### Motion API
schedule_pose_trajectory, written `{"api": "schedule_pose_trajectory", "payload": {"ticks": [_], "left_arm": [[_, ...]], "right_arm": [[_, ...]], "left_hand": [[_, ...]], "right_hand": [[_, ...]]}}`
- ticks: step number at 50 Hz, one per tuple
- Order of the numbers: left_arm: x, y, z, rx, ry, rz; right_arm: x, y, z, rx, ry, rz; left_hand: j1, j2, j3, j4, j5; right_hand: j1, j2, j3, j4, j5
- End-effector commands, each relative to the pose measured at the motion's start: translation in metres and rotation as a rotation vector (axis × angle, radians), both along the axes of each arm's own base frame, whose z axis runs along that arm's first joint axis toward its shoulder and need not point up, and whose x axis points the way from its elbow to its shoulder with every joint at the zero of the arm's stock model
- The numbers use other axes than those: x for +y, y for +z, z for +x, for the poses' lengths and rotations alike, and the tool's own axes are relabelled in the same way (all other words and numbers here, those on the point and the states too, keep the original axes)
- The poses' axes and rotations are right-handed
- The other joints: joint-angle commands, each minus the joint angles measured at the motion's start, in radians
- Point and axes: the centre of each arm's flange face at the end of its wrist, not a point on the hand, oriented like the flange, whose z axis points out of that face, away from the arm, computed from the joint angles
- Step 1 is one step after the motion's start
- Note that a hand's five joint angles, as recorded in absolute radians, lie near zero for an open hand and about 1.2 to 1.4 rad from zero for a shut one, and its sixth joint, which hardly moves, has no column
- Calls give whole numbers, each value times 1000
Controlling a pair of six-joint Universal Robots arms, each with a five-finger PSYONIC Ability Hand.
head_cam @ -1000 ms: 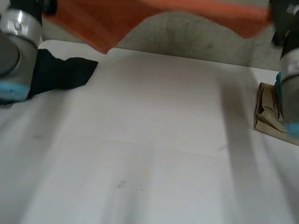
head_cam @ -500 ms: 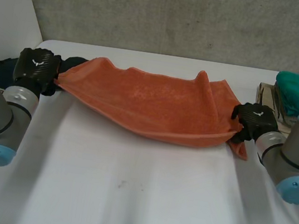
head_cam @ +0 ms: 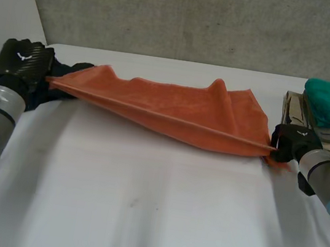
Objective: Fold the laundry.
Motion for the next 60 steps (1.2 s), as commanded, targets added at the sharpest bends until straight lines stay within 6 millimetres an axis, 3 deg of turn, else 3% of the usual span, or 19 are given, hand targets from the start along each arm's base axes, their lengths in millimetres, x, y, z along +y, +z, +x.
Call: {"api": "schedule_pose_trajectory", "payload": {"ticks": [1, 6, 8, 11, 14, 18, 24, 29, 35, 42, 56, 57, 58, 59, 60], "left_arm": [[46, 22, 8, -39, -1, 121], [87, 18, 19, -202, 2, 305], [105, 9, 27, -325, -1, 397], [120, -3, 32, -435, -34, 464], [128, -16, 33, -518, -76, 495], [119, -20, 29, -475, -103, 448], [81, -27, 20, -356, -94, 353], [51, -29, 3, -318, -122, 283], [4, -53, -6, -334, -14, 275], [-23, -63, -19, -345, 31, 257], [-61, -73, -47, -338, 54, 185], [-62, -73, -48, -338, 52, 183], [-63, -74, -51, -340, 47, 179], [-62, -74, -53, -345, 43, 177], [-61, -74, -56, -345, 35, 174]], "right_arm": [[52, 51, -4, 375, 164, -103], [96, 56, -17, 695, 303, -76], [120, 59, -22, 820, 369, -53], [140, 61, -32, 919, 426, -7], [144, 58, -37, 927, 442, 32], [139, 59, -35, 894, 419, 14], [99, 42, -21, 803, 348, -60], [75, 38, 17, 791, 353, -221], [29, 24, 36, 816, 282, -333], [-14, 10, 50, 809, 243, -431], [-60, -18, 66, 794, 223, -512], [-62, -18, 67, 789, 217, -521], [-64, -19, 68, 782, 209, -537], [-65, -21, 68, 780, 206, -543], [-64, -21, 69, 776, 209, -547]], "left_hand": [[234, 196, 201, 196, 229], [234, 196, 201, 196, 229], [234, 196, 201, 196, 229], [234, 196, 201, 196, 229], [234, 196, 201, 196, 229], [234, 196, 201, 196, 229], [234, 196, 201, 196, 229], [234, 196, 201, 196, 229], [234, 196, 201, 196, 229], [234, 196, 201, 196, 229], [234, 196, 201, 196, 229], [80, 43, 48, 42, 75], [-628, -665, -660, -666, -633], [-923, -960, -955, -961, -927], [-988, -1025, -1020, -1026, -993]], "right_hand": [[262, 213, 207, 199, 232], [262, 213, 207, 199, 232], [262, 213, 207, 199, 232], [262, 213, 207, 199, 232], [262, 213, 207, 199, 232], [262, 213, 207, 199, 232], [262, 213, 207, 199, 232], [262, 213, 207, 199, 232], [262, 213, 207, 199, 232], [262, 213, 207, 199, 232], [262, 213, 207, 199, 232], [210, 162, 156, 148, 181], [-531, -580, -586, -594, -561], [-960, -1009, -1014, -1023, -989], [-960, -1009, -1014, -1023, -989]]}}
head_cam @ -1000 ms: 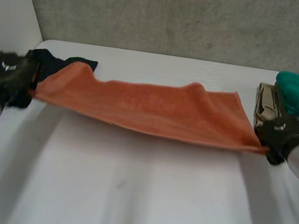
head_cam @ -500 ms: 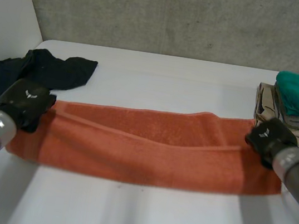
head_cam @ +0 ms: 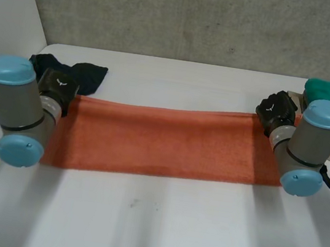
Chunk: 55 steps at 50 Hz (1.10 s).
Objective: Fold the laundry.
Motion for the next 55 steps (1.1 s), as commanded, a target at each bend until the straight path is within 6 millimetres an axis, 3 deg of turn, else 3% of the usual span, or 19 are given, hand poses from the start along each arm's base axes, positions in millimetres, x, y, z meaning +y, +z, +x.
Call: {"api": "schedule_pose_trajectory", "payload": {"ticks": [1, 4, 8, 14, 19, 25, 29, 37, 46, 48, 49, 55], "left_arm": [[-2, 0, -16, 0, -26, -21], [6, 1, -27, 6, -54, -20], [17, 0, -33, 2, -74, -9], [37, 38, -24, 30, -71, -57], [57, 62, -15, 86, -65, -78], [82, 67, -10, 192, -106, -48], [95, 59, -11, 256, -167, -9], [105, 43, -13, 278, -238, 39], [105, 43, -13, 281, -240, 37], [105, 43, -13, 282, -239, 37], [105, 43, -13, 281, -238, 38], [105, 44, -12, 283, -236, 35]], "right_arm": [[-7, -5, 6, -32, 15, -51], [-2, -4, 7, -44, 20, -44], [9, 20, 3, -120, 12, -34], [39, 68, -12, -327, -16, 31], [67, 85, -30, -408, -24, 179], [85, 59, -65, -442, -95, 470], [90, 43, -76, -451, -99, 535], [80, 12, -88, -441, -107, 469], [73, -14, -88, -365, -87, 441], [71, -21, -89, -328, -85, 442], [69, -21, -90, -316, -87, 436], [55, -13, -120, -273, -235, 335]], "left_hand": [[-957, -961, -958, -960, -954], [-957, -961, -958, -960, -954], [-957, -961, -958, -960, -954], [-957, -960, -958, -959, -953], [-954, -957, -955, -956, -950], [-945, -948, -946, -947, -941], [-933, -936, -934, -936, -929], [-912, -916, -914, -915, -909], [-915, -919, -916, -918, -912], [-912, -916, -914, -915, -909], [-912, -916, -914, -915, -909], [-912, -916, -914, -915, -909]], "right_hand": [[-952, -1000, -1005, -1008, -1006], [-952, -1000, -1005, -1008, -1006], [-952, -1000, -1005, -1008, -1006], [-952, -1000, -1005, -1008, -1006], [-807, -855, -860, -863, -861], [-496, -544, -549, -552, -550], [-431, -479, -484, -487, -485], [-419, -467, -472, -475, -473], [-407, -455, -461, -463, -461], [-110, -158, -163, -165, -164], [266, 218, 213, 210, 212], [270, 222, 217, 214, 216]]}}
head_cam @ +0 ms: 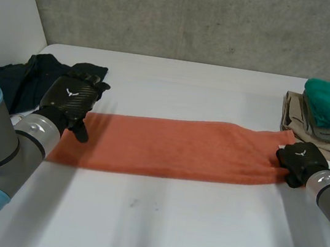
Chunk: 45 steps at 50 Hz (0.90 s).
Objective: Fold the laundry.
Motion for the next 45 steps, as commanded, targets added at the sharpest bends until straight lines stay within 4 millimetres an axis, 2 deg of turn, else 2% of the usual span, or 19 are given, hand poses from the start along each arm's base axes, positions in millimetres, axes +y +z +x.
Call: {"api": "schedule_pose_trajectory", "payload": {"ticks": [1, 6, 8, 12, 14, 17, 21, 22, 25, 26, 29, 30, 33, 34, 37, 38, 41, 42, 45], "left_arm": [[1, 4, 1, 3, 3, -10], [3, 13, 1, 13, 5, -34], [4, 15, 2, 14, 5, -38], [6, 18, 3, 16, 11, -46], [7, 18, 4, 16, 11, -46], [8, 20, 6, 18, 16, -50], [8, 27, 12, 23, 34, -68], [8, 28, 13, 24, 39, -72], [10, 37, 18, 31, 51, -96], [10, 39, 19, 33, 56, -101], [12, 43, 24, 36, 68, -115], [13, 45, 25, 37, 71, -119], [15, 49, 30, 41, 83, -133], [16, 50, 31, 40, 86, -133], [18, 50, 35, 40, 95, -133], [18, 49, 36, 39, 98, -132], [18, 47, 39, 37, 105, -124], [18, 47, 39, 36, 106, -123], [18, 44, 40, 35, 106, -117]], "right_arm": [[-13, 6, -30, 84, -139, -62], [-10, 18, -37, 127, -145, -93], [-15, 24, -56, 174, -187, -113], [-20, 31, -76, 278, -215, -144], [-22, 33, -78, 320, -212, -158], [-23, 45, -70, 385, -185, -210], [-9, 85, -2, 366, -30, -384], [1, 97, 29, 342, 43, -446], [17, 106, 70, 307, 147, -523], [28, 111, 95, 292, 209, -575], [46, 108, 138, 248, 325, -634], [68, 101, 173, 212, 435, -666], [105, 86, 221, 160, 614, -700], [127, 74, 245, 131, 727, -710], [148, 53, 266, 95, 865, -703], [157, 38, 276, 77, 936, -691], [174, 16, 289, 60, 1037, -677], [188, 4, 296, 46, 1089, -661], [199, -10, 300, 48, 1113, -638]], "left_hand": [[33, 11, 4, 16, -4], [33, 11, 4, 16, -4], [33, 11, 4, 16, -4], [33, 11, 4, 16, -4], [33, 11, 4, 16, -4], [33, 11, 4, 16, -4], [33, 11, 4, 16, -4], [33, 11, 4, 16, -4], [30, 8, 1, 13, -7], [30, 8, 1, 13, -7], [30, 8, 1, 13, -7], [30, 8, 1, 13, -7], [30, 8, 1, 13, -7], [30, 8, 1, 13, -7], [30, 8, 1, 13, -7], [30, 8, 1, 13, -7], [30, 8, 1, 13, -7], [30, 8, 1, 13, -7], [27, 5, -2, 10, -10]], "right_hand": [[329, 229, 238, 237, 261], [329, 229, 238, 237, 261], [329, 229, 238, 237, 261], [329, 229, 238, 237, 261], [329, 229, 238, 237, 261], [329, 229, 238, 237, 261], [329, 229, 238, 237, 261], [329, 229, 238, 237, 261], [329, 229, 238, 237, 261], [329, 229, 238, 237, 261], [329, 229, 238, 237, 261], [329, 229, 238, 237, 261], [329, 229, 238, 237, 261], [329, 229, 238, 237, 261], [329, 229, 238, 237, 261], [329, 229, 238, 237, 261], [329, 229, 238, 237, 261], [329, 229, 238, 237, 261], [329, 229, 238, 237, 261]]}}
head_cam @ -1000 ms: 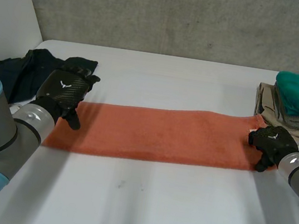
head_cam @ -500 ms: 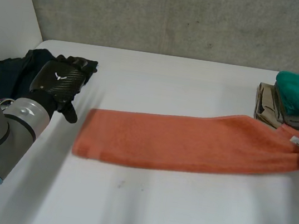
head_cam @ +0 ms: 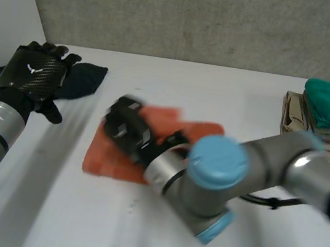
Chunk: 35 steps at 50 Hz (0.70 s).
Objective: Fold the laundry.
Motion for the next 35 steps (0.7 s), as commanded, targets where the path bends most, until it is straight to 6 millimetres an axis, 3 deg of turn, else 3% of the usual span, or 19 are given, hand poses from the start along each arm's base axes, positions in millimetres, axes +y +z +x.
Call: {"api": "schedule_pose_trajectory", "payload": {"ticks": [1, 2, 3, 4, 5, 11, 12, 16, 18, 24, 28, 32, 35], "left_arm": [[0, -4, 3, -3, 8, 13], [-1, -4, 3, -3, 8, 11], [-2, -4, 3, -3, 8, 11], [-2, -2, 2, -1, 6, 5], [-4, -2, 2, -1, 6, 5], [-8, 6, -8, 11, -23, -39], [-9, 7, -10, 13, -29, -45], [-3, 9, -32, 21, -100, -69], [2, 5, -47, 21, -149, -63], [20, -16, -84, 6, -270, -11], [31, -35, -109, -13, -347, 31], [25, -64, -132, -42, -381, 69], [14, -75, -139, -47, -364, 72]], "right_arm": [[37, -54, 22, 63, 150, 63], [36, -53, 21, 64, 138, 64], [34, -52, 21, 62, 121, 63], [31, -48, 19, 60, 74, 65], [30, -46, 17, 58, 53, 69], [14, 0, -8, -39, -91, 172], [3, 15, -21, -106, -144, 259], [-10, 51, -49, -288, -208, 499], [-13, 58, -60, -336, -233, 591], [-38, 40, -101, -333, -418, 790], [-38, 27, -115, -283, -491, 833], [-38, 14, -120, -250, -545, 829], [-39, -3, -124, -209, -604, 816]], "left_hand": [[27, 6, -2, 10, -10], [24, 3, -5, 7, -13], [24, 3, -5, 7, -13], [24, 3, -5, 7, -13], [24, 3, -5, 7, -13], [24, 3, -5, 7, -13], [24, 3, -5, 7, -13], [24, 3, -5, 7, -13], [24, 3, -5, 7, -13], [24, 3, -5, 7, -13], [30, 8, 1, 13, -7], [42, 20, 13, 25, 5], [48, 26, 19, 31, 11]], "right_hand": [[306, 216, 203, 196, 221], [255, 165, 152, 145, 170], [-16, -106, -119, -126, -101], [-693, -783, -796, -803, -778], [-916, -1006, -1019, -1026, -1000], [-916, -1006, -1019, -1026, -1000], [-916, -1006, -1019, -1026, -1000], [-916, -1006, -1019, -1026, -1000], [-916, -1006, -1019, -1026, -1000], [-916, -1006, -1019, -1026, -1000], [-916, -1006, -1019, -1026, -1000], [-882, -972, -985, -992, -967], [-815, -905, -918, -925, -899]]}}
